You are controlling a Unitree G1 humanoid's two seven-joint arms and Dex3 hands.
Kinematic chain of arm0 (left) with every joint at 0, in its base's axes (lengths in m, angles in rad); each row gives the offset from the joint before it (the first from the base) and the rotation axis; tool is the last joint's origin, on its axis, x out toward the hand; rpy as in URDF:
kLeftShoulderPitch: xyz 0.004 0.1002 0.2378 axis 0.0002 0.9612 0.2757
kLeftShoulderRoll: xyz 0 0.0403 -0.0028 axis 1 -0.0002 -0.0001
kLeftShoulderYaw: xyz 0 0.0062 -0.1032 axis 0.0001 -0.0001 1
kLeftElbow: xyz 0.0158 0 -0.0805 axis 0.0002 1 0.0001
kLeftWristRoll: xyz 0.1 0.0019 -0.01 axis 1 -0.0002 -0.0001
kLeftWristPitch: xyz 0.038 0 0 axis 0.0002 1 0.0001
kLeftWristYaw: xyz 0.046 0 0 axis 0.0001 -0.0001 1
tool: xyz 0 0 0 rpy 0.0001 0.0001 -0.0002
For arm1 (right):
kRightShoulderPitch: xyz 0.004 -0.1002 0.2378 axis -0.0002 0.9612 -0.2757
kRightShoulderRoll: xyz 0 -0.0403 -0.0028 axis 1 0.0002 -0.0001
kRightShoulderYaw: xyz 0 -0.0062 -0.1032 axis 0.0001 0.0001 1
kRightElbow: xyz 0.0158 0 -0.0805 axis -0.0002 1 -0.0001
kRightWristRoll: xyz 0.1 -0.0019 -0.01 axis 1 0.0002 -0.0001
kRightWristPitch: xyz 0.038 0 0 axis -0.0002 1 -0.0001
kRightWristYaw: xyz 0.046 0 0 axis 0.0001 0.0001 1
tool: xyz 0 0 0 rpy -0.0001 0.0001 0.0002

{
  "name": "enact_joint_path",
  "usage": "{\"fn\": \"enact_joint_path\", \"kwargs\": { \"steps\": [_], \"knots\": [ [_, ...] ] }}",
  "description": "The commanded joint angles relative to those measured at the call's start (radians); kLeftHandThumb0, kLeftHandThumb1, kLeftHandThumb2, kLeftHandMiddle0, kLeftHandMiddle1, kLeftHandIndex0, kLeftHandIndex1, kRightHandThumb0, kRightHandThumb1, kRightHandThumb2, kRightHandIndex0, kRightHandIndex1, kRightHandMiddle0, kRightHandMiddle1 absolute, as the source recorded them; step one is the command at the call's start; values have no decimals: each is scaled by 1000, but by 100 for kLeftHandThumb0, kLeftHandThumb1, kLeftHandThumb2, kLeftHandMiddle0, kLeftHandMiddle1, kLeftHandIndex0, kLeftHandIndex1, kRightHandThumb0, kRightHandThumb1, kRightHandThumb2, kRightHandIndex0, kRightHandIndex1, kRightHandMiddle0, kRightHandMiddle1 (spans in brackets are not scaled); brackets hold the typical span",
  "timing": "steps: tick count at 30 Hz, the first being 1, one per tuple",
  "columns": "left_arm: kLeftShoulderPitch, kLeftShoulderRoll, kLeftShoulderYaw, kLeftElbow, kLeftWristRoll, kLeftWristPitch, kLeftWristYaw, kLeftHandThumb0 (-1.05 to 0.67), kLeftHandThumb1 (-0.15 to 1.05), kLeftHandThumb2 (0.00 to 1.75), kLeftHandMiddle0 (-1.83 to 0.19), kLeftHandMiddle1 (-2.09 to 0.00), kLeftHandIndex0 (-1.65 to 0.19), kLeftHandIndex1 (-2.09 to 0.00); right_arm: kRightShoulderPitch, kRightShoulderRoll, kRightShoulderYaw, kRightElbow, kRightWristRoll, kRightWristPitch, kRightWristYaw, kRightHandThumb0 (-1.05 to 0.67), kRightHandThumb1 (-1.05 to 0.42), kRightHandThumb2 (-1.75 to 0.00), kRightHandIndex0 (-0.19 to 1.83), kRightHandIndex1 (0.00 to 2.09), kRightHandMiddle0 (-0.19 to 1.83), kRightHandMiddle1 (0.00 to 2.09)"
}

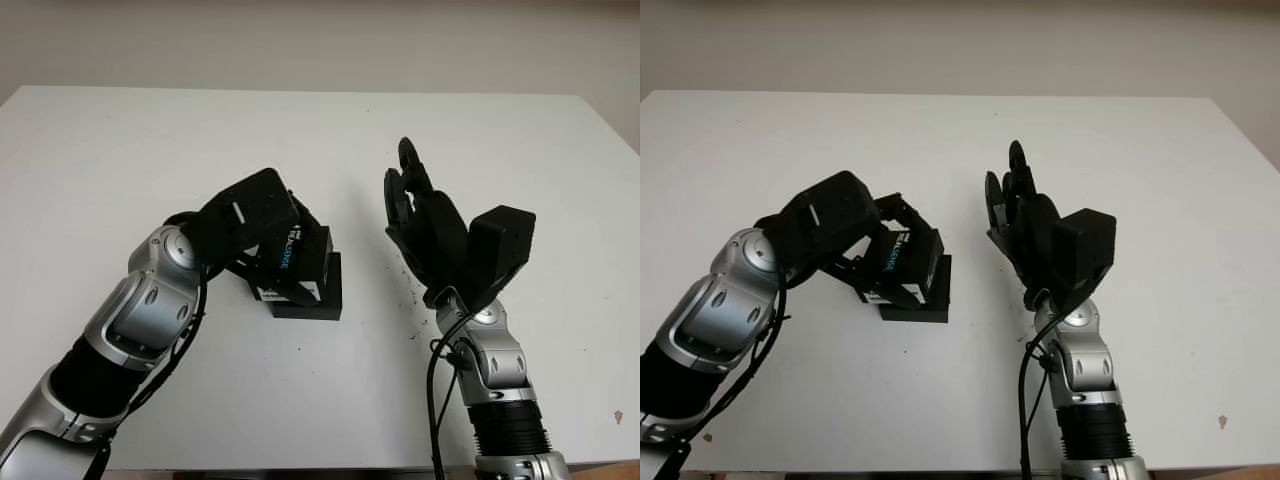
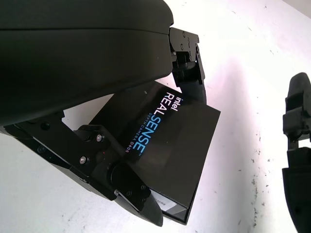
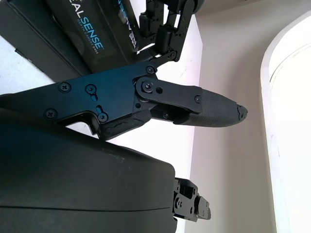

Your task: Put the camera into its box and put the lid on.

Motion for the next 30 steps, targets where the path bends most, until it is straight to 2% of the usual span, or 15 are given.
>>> {"fn": "enact_joint_path", "kwargs": {
  "steps": [1, 6, 8, 11, 17, 26, 30],
  "knots": [
    [0, -11, -17, 7, 7, 0, 4, -12, 93, 6, -40, -157, -34, -155, -12, 0, -3, -6, 1, -8, 3, -68, -105, -59, -19, 4, -18, 5],
    [-14, -42, -16, 15, 6, 27, 17, -10, 94, 6, -40, -158, -33, -157, -15, 6, -1, 4, -4, -21, 0, -69, -105, -60, -19, 4, -18, 5],
    [-20, -57, -15, 19, 7, 33, 29, -9, 95, 6, -31, -148, -29, -157, -14, 11, -1, 6, -4, -28, -4, -68, -105, -59, -18, 4, -18, 6],
    [-36, -70, -26, 26, 17, 38, 41, -9, 95, 6, -31, -141, -27, -157, -14, 17, -3, 11, 1, -31, -4, -68, -105, -59, -19, 4, -17, 6],
    [-68, -112, -45, 25, 34, 63, 55, -11, 93, 5, -42, -157, -31, -162, -16, 25, -3, 27, -2, -48, -4, -68, -105, -59, -19, 5, -17, 6],
    [-71, -93, -76, 23, 54, 35, 36, -13, 92, 5, -42, -154, -34, -158, -20, 32, 5, 40, -14, -58, -16, -68, -105, -59, -19, 5, -18, 5],
    [-68, -95, -74, 15, 55, 56, 26, -12, 93, 6, -42, -156, -33, -158, -22, 31, 6, 47, -18, -69, -13, -68, -105, -59, -18, 5, -17, 6]
  ]
}}
